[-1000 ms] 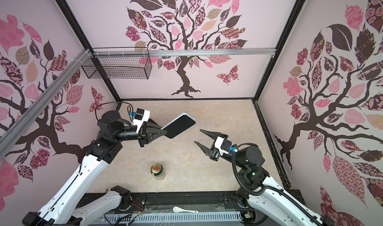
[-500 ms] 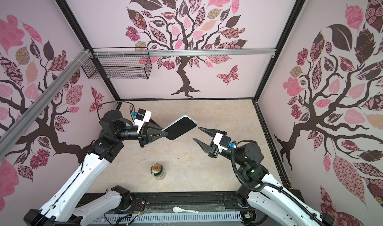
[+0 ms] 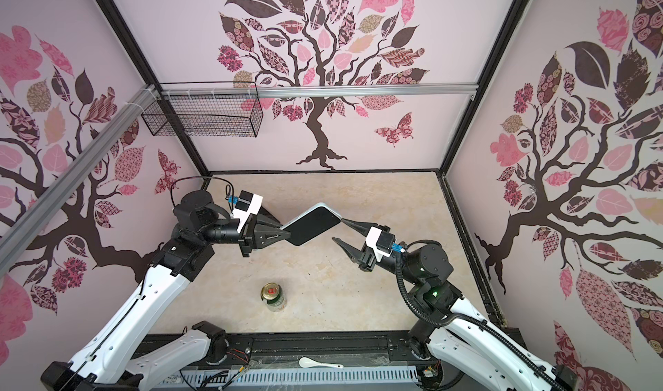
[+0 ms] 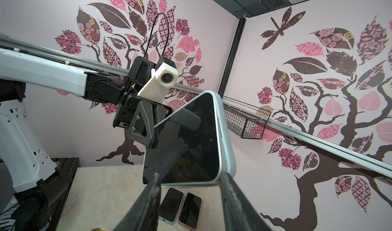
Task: Take the phone out of the phone case
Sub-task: Remove the phone case from the phone.
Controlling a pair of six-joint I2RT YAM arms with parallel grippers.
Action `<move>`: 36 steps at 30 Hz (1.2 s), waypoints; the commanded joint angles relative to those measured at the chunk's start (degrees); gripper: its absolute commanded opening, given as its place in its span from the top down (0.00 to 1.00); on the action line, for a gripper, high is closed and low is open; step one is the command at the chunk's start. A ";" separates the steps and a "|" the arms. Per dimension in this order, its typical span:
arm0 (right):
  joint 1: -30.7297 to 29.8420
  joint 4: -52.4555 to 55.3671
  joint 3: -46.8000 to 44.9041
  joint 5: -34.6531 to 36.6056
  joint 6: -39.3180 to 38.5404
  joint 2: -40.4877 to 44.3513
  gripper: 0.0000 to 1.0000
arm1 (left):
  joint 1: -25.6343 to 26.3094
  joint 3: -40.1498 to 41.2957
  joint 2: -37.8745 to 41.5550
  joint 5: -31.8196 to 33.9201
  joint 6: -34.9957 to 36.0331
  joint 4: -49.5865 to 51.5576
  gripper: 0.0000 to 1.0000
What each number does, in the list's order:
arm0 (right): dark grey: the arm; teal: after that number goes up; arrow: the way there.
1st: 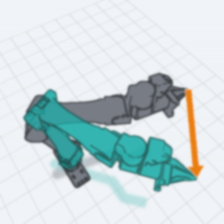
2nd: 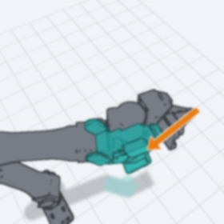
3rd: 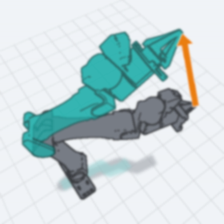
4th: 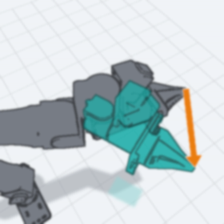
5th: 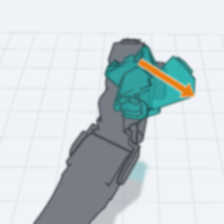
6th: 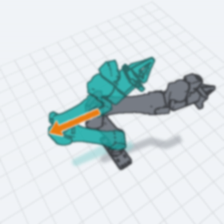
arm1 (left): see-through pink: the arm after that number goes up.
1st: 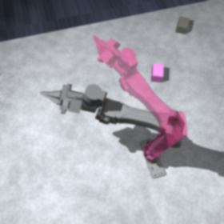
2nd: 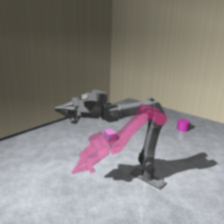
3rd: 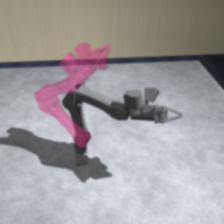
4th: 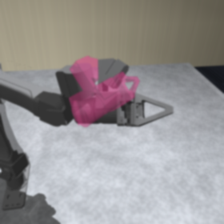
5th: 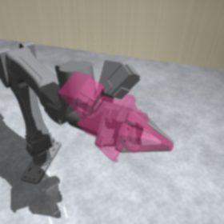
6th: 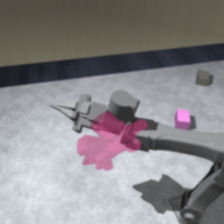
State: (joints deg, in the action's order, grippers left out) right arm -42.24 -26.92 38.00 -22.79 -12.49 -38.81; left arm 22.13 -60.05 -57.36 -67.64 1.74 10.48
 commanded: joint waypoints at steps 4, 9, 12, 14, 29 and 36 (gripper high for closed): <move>-0.03 1.50 3.38 0.38 1.31 -0.64 0.52 | 1.16 -1.01 0.07 -4.73 3.74 2.80 1.00; -0.07 2.90 4.18 -1.53 2.22 -1.40 0.52 | 1.51 -1.55 -0.39 -5.13 5.29 4.88 1.00; -0.06 3.46 4.70 -3.39 3.03 -2.00 0.52 | 1.85 -1.54 -0.63 -5.18 5.38 5.09 1.00; -0.04 4.60 5.36 -4.73 3.61 -2.57 0.52 | 2.01 -1.68 -0.79 -5.05 5.70 5.52 1.00; -0.08 22.15 12.14 -2.53 3.79 -6.60 0.54 | 2.65 -4.83 -2.61 -3.50 11.22 14.16 1.00; -0.05 25.45 13.62 -4.08 4.13 -7.52 0.55 | 2.85 -6.65 -3.69 -2.75 15.76 20.72 1.00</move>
State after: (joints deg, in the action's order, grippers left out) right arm -41.41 -4.73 50.41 -21.74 -9.13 -44.69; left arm 22.55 -64.01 -60.84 -66.22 13.50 29.61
